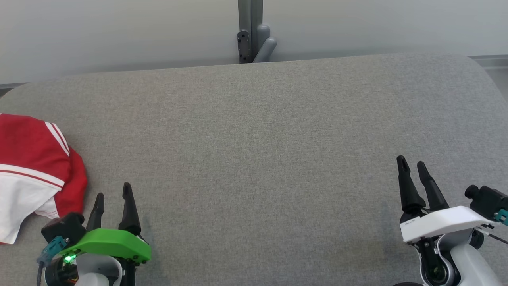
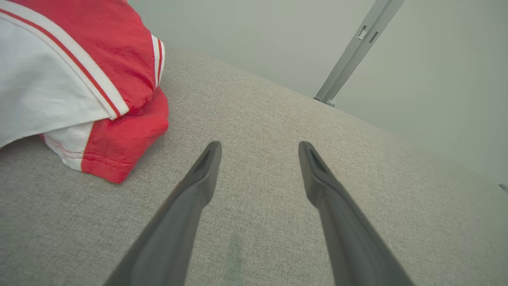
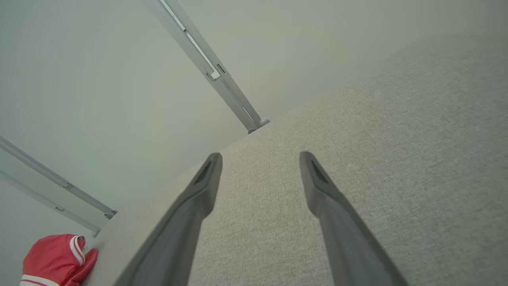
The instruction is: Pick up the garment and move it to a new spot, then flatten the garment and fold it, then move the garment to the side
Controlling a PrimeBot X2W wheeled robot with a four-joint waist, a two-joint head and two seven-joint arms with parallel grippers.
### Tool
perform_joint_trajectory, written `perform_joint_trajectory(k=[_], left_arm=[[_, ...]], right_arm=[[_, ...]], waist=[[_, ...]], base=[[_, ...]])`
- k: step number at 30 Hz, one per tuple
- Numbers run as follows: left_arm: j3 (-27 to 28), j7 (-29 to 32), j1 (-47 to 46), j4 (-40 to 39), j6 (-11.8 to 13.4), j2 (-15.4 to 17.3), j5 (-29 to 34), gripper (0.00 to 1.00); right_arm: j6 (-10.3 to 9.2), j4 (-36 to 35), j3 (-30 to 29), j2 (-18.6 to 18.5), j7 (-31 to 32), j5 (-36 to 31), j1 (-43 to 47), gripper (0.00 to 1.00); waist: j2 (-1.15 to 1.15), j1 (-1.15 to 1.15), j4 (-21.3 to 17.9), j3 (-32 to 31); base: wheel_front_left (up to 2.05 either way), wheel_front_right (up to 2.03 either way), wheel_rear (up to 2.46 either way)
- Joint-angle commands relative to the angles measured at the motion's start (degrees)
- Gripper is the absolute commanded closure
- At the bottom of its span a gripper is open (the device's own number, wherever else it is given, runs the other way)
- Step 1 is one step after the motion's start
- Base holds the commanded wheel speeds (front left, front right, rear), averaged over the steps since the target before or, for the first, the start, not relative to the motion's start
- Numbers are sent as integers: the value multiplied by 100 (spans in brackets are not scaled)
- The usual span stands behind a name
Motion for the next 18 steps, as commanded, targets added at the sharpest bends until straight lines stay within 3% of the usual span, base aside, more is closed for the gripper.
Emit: perform_joint_trajectory(k=[1, 18], left_arm=[[-41, -52, -14, -38, 56, 93, 192, 0], [-370, -311, 36, 71, 197, 167, 1093, 0]], right_arm=[[2, -42, -58, -1, -37, -215, 9, 0], [3, -40, -126, 114, -91, -1435, 54, 0]], waist=[[0, 0, -1, 1], [0, 0, -21, 22]], base=[[0, 0, 0], [0, 0, 0]])
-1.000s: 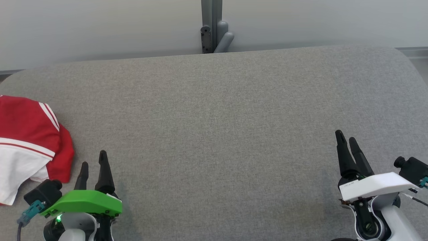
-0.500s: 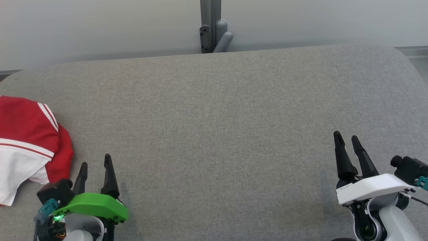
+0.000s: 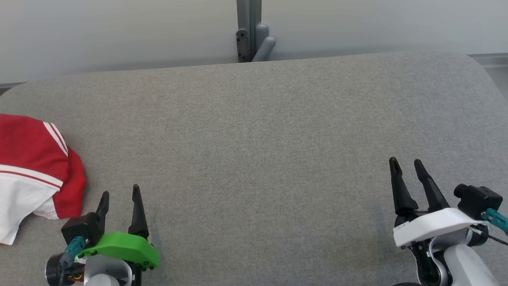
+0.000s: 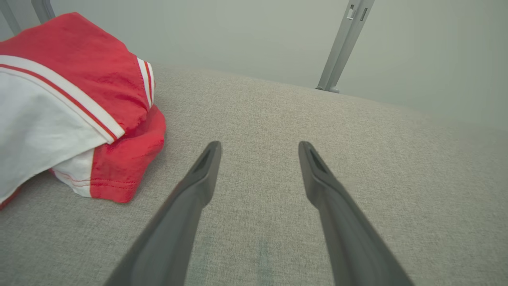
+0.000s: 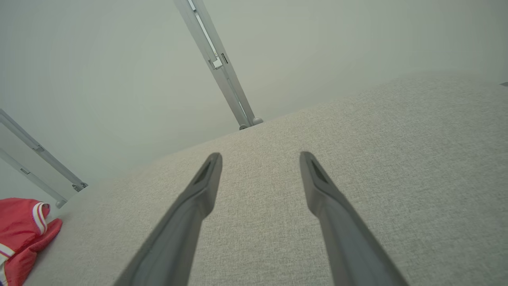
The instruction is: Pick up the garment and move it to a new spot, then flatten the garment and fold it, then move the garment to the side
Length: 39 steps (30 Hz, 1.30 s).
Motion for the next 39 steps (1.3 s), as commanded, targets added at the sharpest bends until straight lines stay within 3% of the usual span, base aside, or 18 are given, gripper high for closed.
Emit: perform_joint_trajectory(k=[1, 8, 18, 25, 39], left_arm=[[2, -61, 31, -13, 25, 37, 184, 0], [178, -151, 106, 17, -68, -81, 340, 0], [438, -280, 169, 93, -387, -259, 731, 0], [789, -374, 236, 200, -774, -424, 865, 0], [1016, -512, 230, 354, -996, -482, 1057, 0]], right_arm=[[3, -40, -53, 3, -42, -215, 50, 0], [3, -15, -108, 54, -58, -648, 81, 0], [3, -25, -118, 131, -85, -1233, 115, 0], [3, -24, -182, 213, -110, -1653, 174, 0], [3, -29, -338, 328, -131, -2277, 217, 0]], waist=[[0, 0, -1, -1], [0, 0, -3, -11], [0, 0, -7, -28], [0, 0, -8, -48], [0, 0, -2, -40]], base=[[0, 0, 0], [0, 0, 0], [0, 0, 0], [0, 0, 0], [0, 0, 0]])
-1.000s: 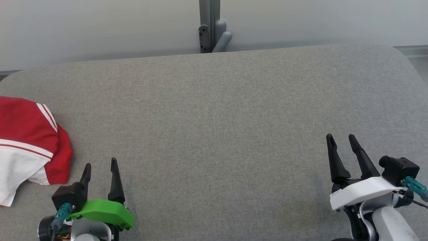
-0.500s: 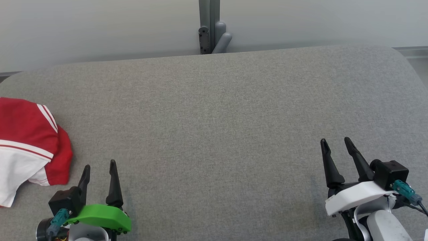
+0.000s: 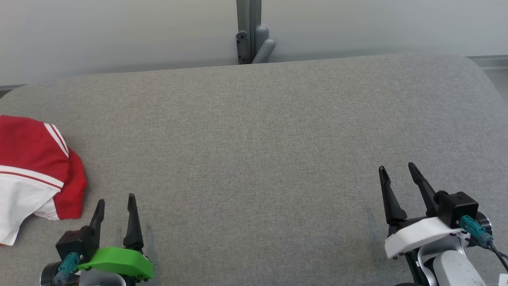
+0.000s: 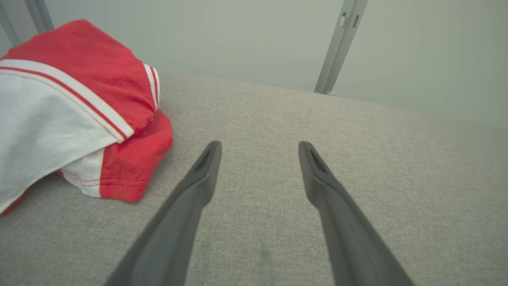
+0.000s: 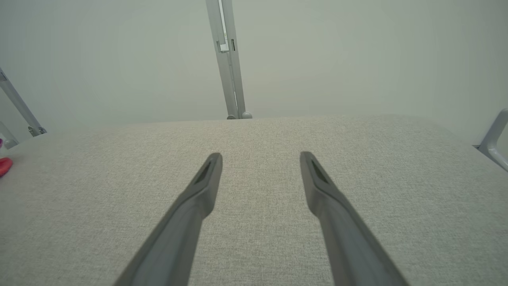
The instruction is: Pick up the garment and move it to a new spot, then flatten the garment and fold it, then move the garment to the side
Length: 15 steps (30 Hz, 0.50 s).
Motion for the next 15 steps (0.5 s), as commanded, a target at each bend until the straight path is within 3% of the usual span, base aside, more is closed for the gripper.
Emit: perform_joint_trajectory(k=[1, 10, 15], left_arm=[[17, -56, 71, 11, -17, 5, 60, 0], [-44, -95, 61, 13, 31, 5, 180, 0], [-112, -94, 51, -11, 131, 6, 249, 0]], right_arm=[[2, -20, -34, 0, -33, -126, 79, 0], [2, -14, -78, 46, -47, -357, 62, 0], [1, 5, 34, -68, -40, -341, 105, 0]], waist=[[0, 0, 1, 8], [0, 0, 72, 41], [0, 0, 345, 62]], base=[[0, 0, 0], [0, 0, 0], [0, 0, 0]])
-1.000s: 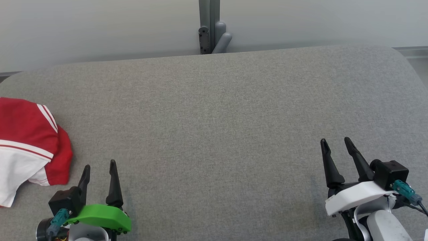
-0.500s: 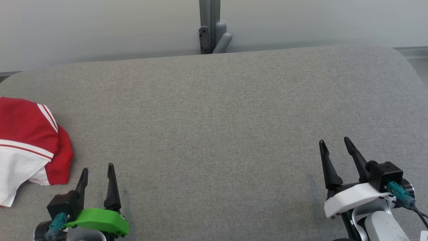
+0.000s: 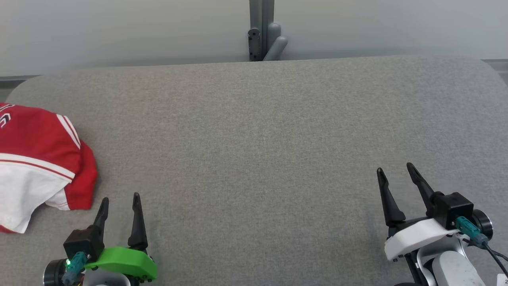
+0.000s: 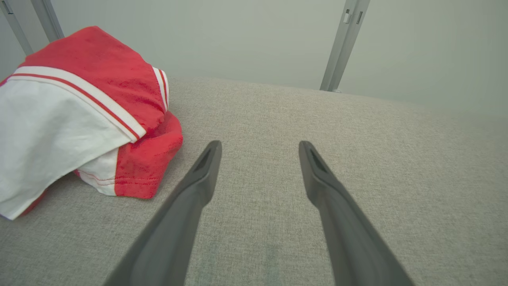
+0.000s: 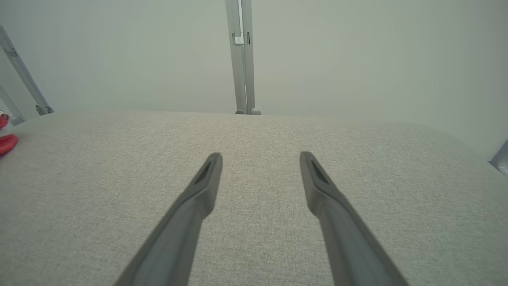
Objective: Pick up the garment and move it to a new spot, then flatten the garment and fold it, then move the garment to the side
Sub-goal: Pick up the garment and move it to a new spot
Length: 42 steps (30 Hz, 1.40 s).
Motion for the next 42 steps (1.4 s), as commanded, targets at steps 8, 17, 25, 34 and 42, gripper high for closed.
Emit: perform_joint_trajectory(k=[8, 17, 25, 34, 42], left_arm=[[107, -2, 106, 68, 124, 12, -3, 0], [192, -2, 198, 152, 131, 13, 23, 0], [383, -1, 395, 55, 224, 9, -117, 0], [281, -2, 262, 107, 117, 10, -252, 0], [411, -2, -432, 352, -130, 12, -220, 0]], right_arm=[[0, 22, 203, -13, -18, 122, 60, 0], [0, 88, 404, 13, -16, 160, -65, 0], [0, 188, 842, 23, -17, 214, -321, 0], [-1, 232, 900, -112, -17, 314, -338, 0], [-1, 100, 890, -360, -17, 216, -466, 0]], waist=[[0, 0, 1095, 73], [0, 0, 2383, 145], [0, 0, 2949, 245], [0, 0, 2934, 339], [0, 0, 2392, 777]], base=[[0, 0, 0], [0, 0, 0], [0, 0, 0], [0, 0, 0], [0, 0, 0]])
